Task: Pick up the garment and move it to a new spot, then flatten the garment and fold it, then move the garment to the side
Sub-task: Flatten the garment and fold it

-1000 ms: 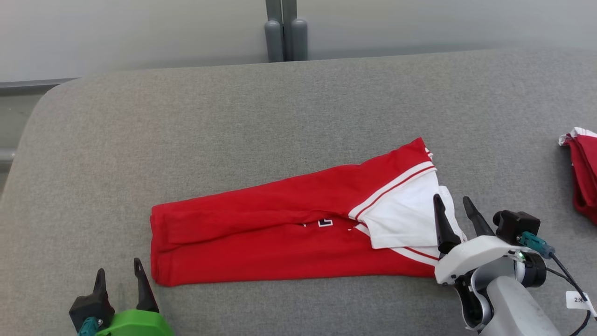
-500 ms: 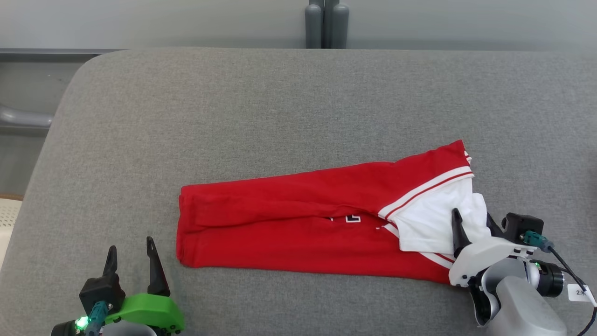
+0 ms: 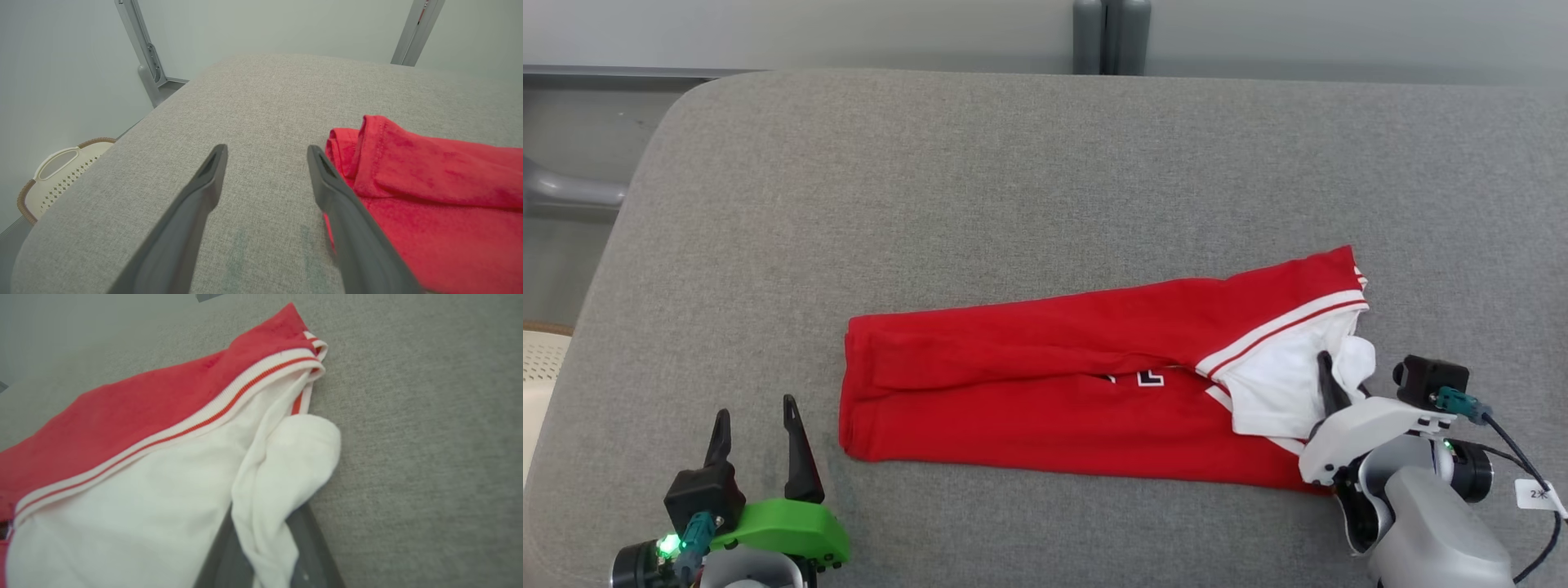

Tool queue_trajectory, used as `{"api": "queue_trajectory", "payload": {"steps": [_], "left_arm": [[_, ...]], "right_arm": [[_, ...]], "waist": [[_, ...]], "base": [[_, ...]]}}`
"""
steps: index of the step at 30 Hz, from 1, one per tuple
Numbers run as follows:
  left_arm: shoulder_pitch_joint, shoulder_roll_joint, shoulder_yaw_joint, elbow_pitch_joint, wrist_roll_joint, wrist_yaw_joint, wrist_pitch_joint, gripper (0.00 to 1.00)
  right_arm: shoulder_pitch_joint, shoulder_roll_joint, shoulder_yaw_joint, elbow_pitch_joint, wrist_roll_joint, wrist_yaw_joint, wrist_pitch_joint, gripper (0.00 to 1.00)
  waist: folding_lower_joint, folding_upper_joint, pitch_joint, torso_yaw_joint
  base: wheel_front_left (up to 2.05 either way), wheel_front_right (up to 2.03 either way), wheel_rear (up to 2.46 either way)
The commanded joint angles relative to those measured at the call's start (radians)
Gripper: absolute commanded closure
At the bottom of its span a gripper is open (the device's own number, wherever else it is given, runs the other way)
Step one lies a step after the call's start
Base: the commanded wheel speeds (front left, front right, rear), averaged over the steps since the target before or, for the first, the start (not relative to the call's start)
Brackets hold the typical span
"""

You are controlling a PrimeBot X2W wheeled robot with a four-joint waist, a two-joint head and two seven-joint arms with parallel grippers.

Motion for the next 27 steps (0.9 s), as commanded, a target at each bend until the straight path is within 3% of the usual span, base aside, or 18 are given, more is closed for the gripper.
{"api": "queue_trajectory", "payload": {"steps": [1,7,12,19,27], "left_arm": [[-0.010,0.004,-0.001,-0.001,0.006,-0.003,0.001,0.00],[0.001,0.004,-0.002,0.003,0.011,-0.007,0.001,0.00],[0.002,0.004,-0.011,0.009,0.011,-0.010,0.001,0.00],[-0.002,0.004,-0.033,0.015,0.022,-0.016,0.001,0.00],[-0.019,0.004,-0.098,0.010,0.021,-0.015,0.001,0.00]], "right_arm": [[0.024,-0.025,-0.025,-0.004,-0.009,-0.005,0.009,1.00],[0.032,-0.038,-0.107,-0.109,-0.050,-0.004,0.004,1.00],[0.042,-0.025,-0.085,-0.225,-0.082,-0.004,0.005,1.00],[0.075,0.004,0.136,-0.381,-0.002,-0.003,0.005,1.00],[0.062,0.008,0.402,-0.434,0.131,-0.003,0.017,1.00]], "waist": [[0.0000,0.0000,-0.005,-0.007],[0.0000,0.0000,-0.018,-0.039],[0.0000,0.0000,-0.022,-0.061],[0.0000,0.0000,-0.028,-0.067],[0.0000,0.0000,-0.040,0.001]], "base": [[0.00,0.00,0.00],[0.00,0.00,0.00],[0.00,0.00,0.00],[0.00,0.00,0.00],[0.00,0.00,0.00]]}}
